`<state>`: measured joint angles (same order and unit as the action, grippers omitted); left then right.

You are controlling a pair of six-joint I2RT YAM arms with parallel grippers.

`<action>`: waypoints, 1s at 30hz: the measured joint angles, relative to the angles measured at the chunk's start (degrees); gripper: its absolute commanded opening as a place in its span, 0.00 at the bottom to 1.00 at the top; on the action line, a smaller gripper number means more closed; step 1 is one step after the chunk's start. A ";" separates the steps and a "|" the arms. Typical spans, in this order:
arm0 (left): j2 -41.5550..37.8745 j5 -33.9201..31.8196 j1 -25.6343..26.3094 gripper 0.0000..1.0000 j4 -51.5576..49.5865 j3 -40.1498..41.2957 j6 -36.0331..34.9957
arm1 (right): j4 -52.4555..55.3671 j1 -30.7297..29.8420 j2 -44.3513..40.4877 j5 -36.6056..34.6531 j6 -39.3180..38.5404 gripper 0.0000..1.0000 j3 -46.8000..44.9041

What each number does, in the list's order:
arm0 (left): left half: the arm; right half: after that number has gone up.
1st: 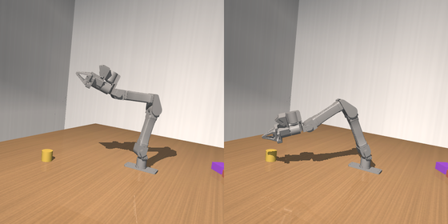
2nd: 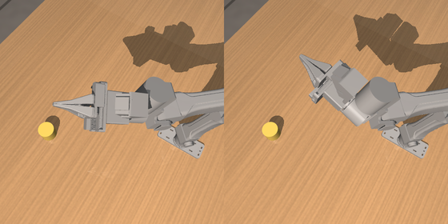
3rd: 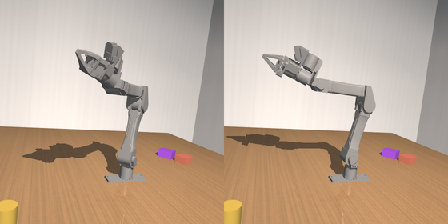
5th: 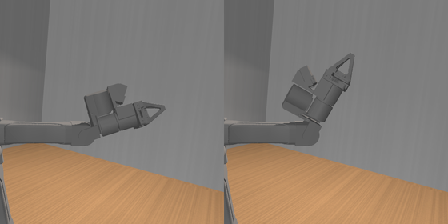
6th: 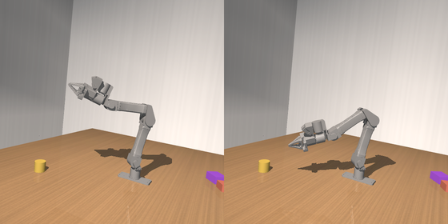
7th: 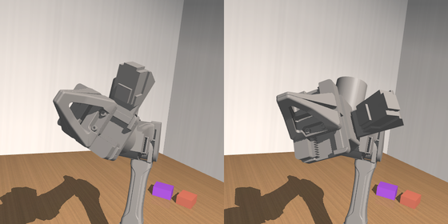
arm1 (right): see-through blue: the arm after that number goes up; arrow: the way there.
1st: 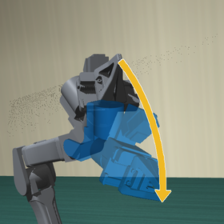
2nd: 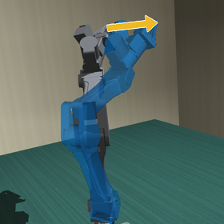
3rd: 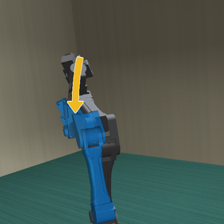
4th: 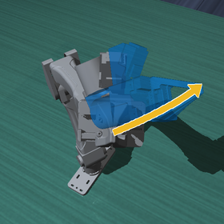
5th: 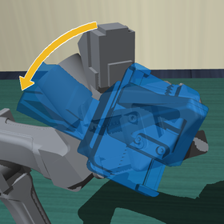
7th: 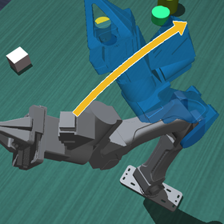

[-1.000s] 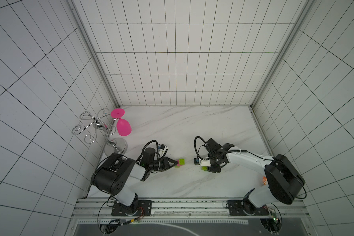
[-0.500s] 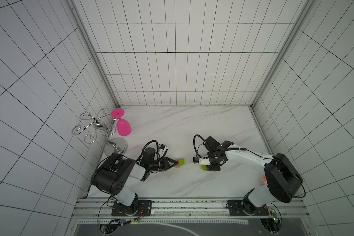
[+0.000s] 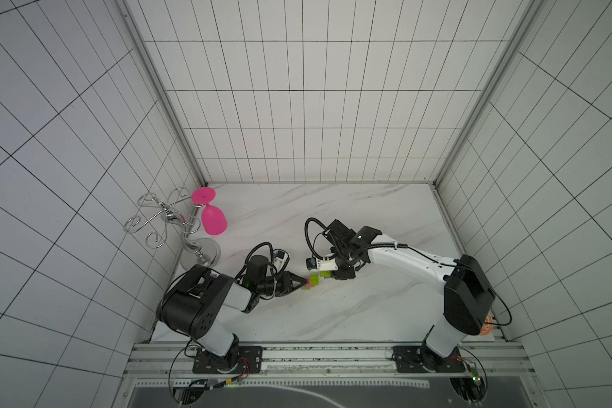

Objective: Assemble the letter y with lego
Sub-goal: Pick up the lego brick from the center of the board, then assemble the lego brick with the lego brick.

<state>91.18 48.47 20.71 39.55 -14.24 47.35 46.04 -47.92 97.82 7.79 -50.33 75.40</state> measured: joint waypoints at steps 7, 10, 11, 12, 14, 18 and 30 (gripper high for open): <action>-0.02 0.04 -0.09 0.20 -0.79 -0.17 -0.26 | 0.81 -0.57 0.26 -1.05 0.42 0.28 2.03; -0.15 0.07 -0.09 0.20 -1.20 -0.31 -0.44 | 0.90 -0.59 0.26 -1.46 0.44 0.28 2.23; -0.22 0.04 -0.09 0.20 -1.40 -0.33 -0.48 | 0.98 -0.61 0.26 -1.53 0.44 0.28 2.25; -0.28 0.04 -0.11 0.20 -1.70 -0.44 -0.61 | 1.11 -0.63 0.26 -1.64 0.44 0.28 2.29; -0.48 0.04 -0.11 0.20 -2.73 -0.79 -1.09 | 1.44 -0.76 0.26 -1.88 0.44 0.27 2.62; -0.92 0.13 -0.09 0.20 -5.05 -1.57 -2.34 | 1.70 -1.01 0.26 -2.05 0.46 0.27 3.78; -0.74 1.09 -0.22 0.20 -10.16 -3.76 -5.46 | 2.82 -1.51 0.26 -2.97 0.85 0.27 4.13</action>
<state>90.43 49.56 20.49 29.39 -18.00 41.89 48.86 -49.43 98.08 4.82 -49.47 79.53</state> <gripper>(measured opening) 0.202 0.325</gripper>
